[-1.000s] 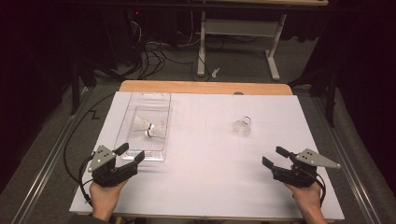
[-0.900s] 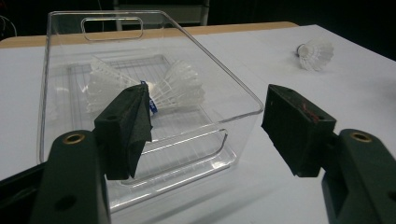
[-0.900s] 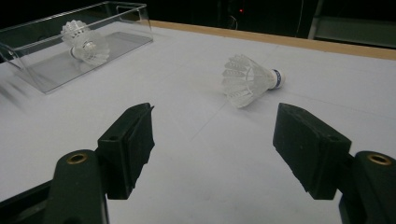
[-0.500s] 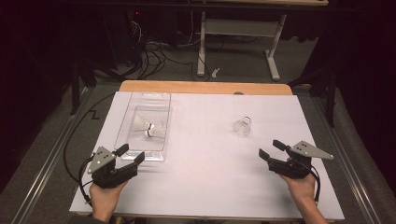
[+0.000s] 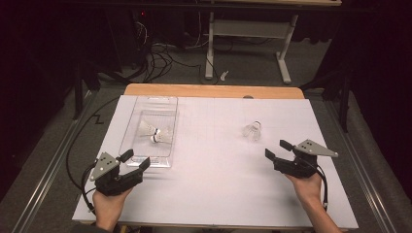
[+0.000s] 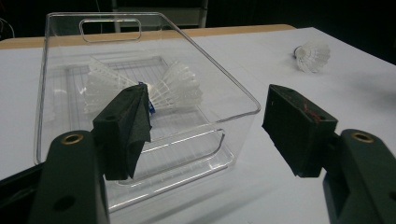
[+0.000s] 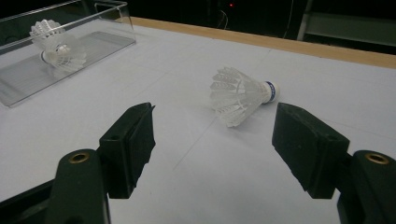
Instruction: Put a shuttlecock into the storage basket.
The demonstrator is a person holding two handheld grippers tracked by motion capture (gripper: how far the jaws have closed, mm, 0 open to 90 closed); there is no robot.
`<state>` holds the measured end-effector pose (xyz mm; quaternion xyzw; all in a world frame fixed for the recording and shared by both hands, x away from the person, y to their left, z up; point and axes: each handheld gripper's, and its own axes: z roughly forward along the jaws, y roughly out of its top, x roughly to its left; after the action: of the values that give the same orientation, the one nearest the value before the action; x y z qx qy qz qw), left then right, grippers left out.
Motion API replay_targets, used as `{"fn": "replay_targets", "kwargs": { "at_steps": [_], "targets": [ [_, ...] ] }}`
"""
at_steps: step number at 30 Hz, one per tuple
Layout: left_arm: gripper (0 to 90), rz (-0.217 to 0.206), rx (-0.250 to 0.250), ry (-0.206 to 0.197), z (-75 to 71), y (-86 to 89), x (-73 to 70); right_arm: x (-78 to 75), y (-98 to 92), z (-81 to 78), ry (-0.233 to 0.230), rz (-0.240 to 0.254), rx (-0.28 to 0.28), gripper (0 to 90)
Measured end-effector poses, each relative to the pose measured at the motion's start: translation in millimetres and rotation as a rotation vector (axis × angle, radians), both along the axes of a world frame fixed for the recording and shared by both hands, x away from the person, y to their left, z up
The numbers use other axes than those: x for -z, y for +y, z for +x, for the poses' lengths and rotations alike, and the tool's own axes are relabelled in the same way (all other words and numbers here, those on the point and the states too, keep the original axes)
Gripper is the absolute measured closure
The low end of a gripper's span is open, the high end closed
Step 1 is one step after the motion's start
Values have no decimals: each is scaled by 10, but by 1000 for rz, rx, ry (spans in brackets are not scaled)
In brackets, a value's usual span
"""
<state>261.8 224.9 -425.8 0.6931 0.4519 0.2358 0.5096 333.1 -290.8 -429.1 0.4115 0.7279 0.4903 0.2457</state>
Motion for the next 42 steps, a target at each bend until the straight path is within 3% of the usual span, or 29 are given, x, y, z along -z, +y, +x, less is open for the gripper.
{"fn": "replay_targets", "kwargs": {
  "at_steps": [32, 42],
  "targets": [
    [325, 1, 3, 1, 4, -10, 13, 42, 126, 372, 27, -38, 53, 304],
    [324, -1, 2, 2, 6, -8, 18, 64, 174, 517, 58, -75, 74, 309]
  ]
}}
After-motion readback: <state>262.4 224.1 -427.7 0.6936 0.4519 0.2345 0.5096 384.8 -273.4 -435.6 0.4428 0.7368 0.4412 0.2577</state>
